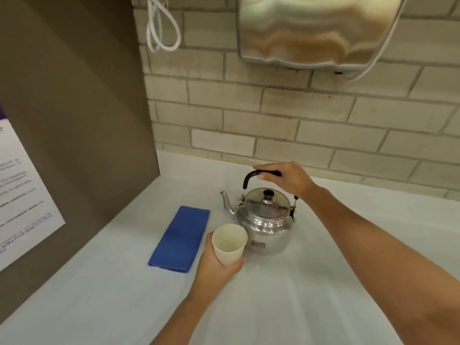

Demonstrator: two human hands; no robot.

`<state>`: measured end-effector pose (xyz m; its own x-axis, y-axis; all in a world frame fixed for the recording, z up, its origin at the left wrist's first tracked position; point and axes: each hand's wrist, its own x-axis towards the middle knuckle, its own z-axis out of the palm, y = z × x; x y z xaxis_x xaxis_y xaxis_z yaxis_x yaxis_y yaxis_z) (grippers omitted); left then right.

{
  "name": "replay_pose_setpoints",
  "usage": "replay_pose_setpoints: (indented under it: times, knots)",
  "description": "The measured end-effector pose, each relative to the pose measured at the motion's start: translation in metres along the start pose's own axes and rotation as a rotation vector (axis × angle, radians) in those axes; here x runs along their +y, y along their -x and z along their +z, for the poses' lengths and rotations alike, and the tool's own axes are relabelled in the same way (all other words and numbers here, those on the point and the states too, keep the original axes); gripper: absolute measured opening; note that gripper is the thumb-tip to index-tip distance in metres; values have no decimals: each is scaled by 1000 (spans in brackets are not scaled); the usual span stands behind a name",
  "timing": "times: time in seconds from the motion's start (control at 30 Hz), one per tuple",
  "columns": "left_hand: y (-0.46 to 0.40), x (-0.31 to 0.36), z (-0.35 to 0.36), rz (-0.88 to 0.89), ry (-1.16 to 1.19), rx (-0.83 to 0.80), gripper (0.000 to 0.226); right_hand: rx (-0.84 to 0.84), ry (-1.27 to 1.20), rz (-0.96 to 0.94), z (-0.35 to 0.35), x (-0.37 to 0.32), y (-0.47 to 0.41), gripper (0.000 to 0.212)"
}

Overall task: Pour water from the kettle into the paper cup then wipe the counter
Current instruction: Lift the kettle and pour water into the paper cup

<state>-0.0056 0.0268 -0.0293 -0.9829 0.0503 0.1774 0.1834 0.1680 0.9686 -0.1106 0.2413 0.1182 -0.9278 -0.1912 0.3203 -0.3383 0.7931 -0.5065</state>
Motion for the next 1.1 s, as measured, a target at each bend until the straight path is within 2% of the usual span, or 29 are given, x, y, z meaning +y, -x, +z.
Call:
replay_pose_setpoints:
  times: [0.3, 0.47, 0.63, 0.83, 1.1]
  knots:
    - [4, -1, -2, -27, -23, -13, 68, 61, -56, 77, -6, -10, 13, 26]
    - [5, -2, -2, -8, -24, -10, 68, 125, 3, 29, -30, -30, 26, 28]
    - [6, 0, -3, 3, -34, -29, 68, 108, 39, -20, -56, -60, 44, 25]
    - [6, 0, -3, -6, -28, -36, 69, 3, 144, -71, -81, -88, 59, 24]
    - [5, -2, -2, -36, -32, -47, 65, -147, 343, -113, -78, -119, 63, 20]
